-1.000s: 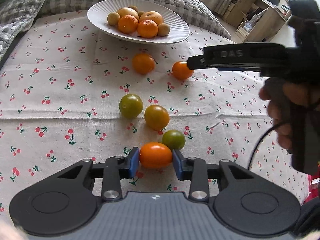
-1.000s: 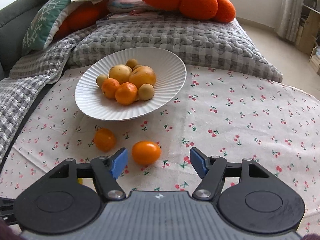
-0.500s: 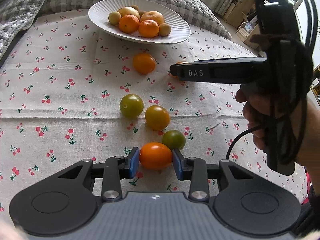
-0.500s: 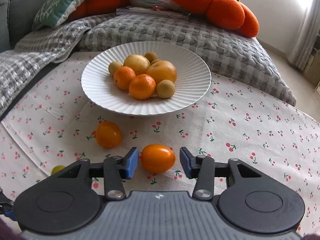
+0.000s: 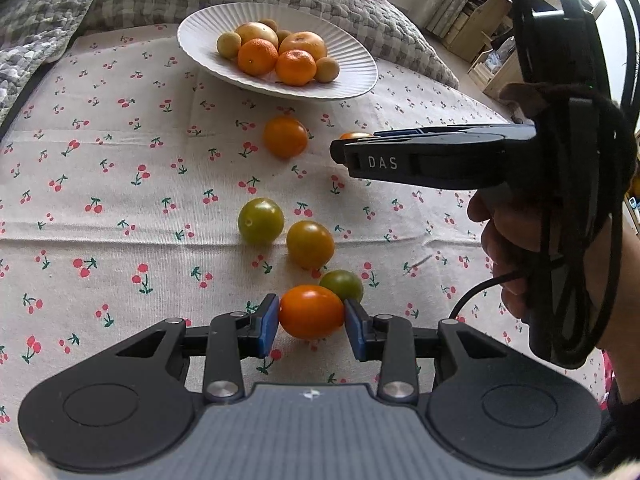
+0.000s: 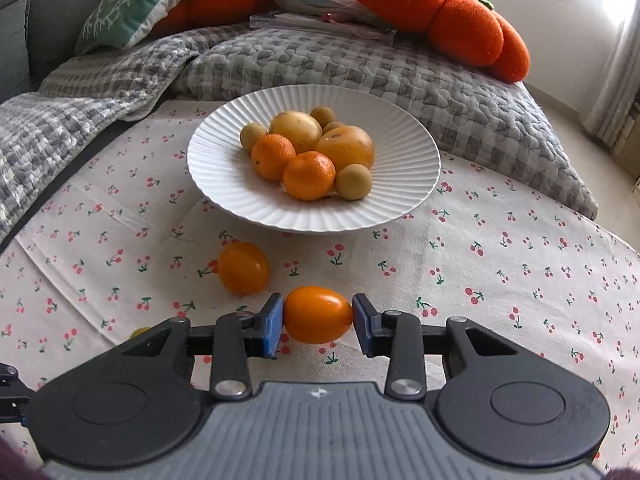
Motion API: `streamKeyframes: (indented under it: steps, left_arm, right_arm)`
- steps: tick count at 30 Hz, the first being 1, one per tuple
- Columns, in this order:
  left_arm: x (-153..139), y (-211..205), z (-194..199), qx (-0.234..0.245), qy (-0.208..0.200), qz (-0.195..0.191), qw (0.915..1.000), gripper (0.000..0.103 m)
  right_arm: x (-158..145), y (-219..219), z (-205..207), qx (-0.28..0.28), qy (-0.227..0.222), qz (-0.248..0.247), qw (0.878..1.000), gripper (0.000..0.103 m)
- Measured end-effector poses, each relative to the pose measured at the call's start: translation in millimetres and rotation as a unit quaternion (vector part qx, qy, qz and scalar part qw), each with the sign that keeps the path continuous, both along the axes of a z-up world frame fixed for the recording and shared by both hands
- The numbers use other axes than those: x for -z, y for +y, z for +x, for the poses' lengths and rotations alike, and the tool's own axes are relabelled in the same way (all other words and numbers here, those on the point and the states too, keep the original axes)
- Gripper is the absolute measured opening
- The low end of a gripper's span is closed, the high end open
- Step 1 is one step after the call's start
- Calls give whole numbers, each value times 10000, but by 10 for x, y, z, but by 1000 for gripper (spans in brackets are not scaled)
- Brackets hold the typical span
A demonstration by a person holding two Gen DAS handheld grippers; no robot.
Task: Organize fruits
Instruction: 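Carry the orange tomato in the left gripper to the plate while the right carries its tomato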
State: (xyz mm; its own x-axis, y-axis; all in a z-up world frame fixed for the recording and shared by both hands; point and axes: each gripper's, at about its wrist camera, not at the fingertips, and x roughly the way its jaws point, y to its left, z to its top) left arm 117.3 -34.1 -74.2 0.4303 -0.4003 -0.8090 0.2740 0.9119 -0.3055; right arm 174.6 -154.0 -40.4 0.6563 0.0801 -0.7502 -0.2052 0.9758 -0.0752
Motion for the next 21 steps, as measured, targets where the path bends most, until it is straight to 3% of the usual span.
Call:
streamKeyframes:
  steps: [21]
  left_arm:
    - [-150, 53, 9, -63, -163, -329, 9993, 33]
  right_arm:
    - [-234, 22, -110, -38, -136, 399, 9991, 34]
